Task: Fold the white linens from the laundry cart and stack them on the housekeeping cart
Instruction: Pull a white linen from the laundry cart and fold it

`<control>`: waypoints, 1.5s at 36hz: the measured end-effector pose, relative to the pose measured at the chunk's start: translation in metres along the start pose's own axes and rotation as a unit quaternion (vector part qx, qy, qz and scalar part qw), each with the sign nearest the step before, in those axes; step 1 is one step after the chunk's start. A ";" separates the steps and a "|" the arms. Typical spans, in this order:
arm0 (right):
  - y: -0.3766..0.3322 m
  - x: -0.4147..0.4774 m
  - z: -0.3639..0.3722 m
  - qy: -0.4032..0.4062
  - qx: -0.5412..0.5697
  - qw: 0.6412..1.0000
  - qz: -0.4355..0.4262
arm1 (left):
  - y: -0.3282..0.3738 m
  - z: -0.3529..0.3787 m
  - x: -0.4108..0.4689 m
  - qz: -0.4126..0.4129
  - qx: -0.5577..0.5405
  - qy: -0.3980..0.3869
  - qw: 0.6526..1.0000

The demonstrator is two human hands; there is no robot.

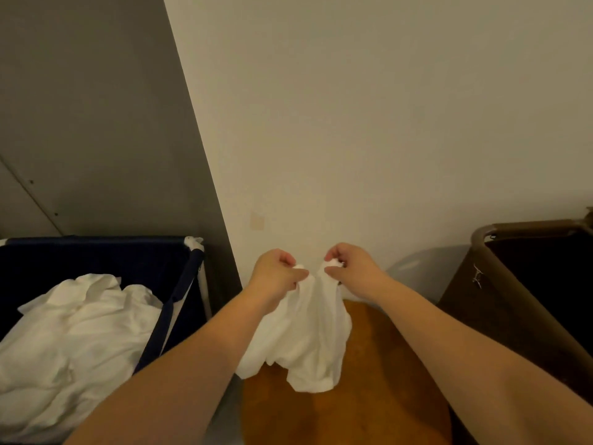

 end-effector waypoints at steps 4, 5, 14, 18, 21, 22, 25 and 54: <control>-0.001 -0.010 0.018 0.014 0.014 1.000 -0.015 | -0.010 0.012 -0.007 0.008 -0.042 -0.005 0.999; 0.000 -0.014 0.021 0.024 0.018 0.999 -0.013 | -0.011 0.013 -0.008 0.006 -0.046 -0.006 0.999; 0.002 -0.033 0.025 0.018 -0.041 0.999 -0.023 | -0.018 0.023 -0.014 -0.014 -0.087 -0.016 0.996; -0.003 -0.039 0.020 -0.019 -0.051 0.998 -0.035 | -0.015 0.030 -0.017 -0.036 -0.148 -0.041 0.987; -0.005 -0.041 0.017 -0.029 -0.070 0.996 -0.047 | -0.015 0.035 -0.018 -0.049 -0.152 -0.050 0.986; -0.004 -0.041 0.018 -0.023 -0.073 0.996 -0.043 | -0.015 0.036 -0.018 -0.052 -0.143 -0.054 0.987; -0.001 -0.041 0.016 0.001 -0.083 0.996 -0.032 | -0.015 0.040 -0.016 -0.052 -0.120 -0.080 0.988; -0.100 0.010 -0.098 0.152 -0.108 0.957 -0.222 | -0.062 -0.015 0.071 0.140 0.245 -0.040 0.959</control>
Point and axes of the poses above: each hand's wrist, its own x-axis towards the middle knuckle, its own z-axis out of the palm, y = z × x, the point moved 1 cm from there along x, towards the middle knuckle, and after that the axes turned 8 degrees about -z, right-handed, at the moved point
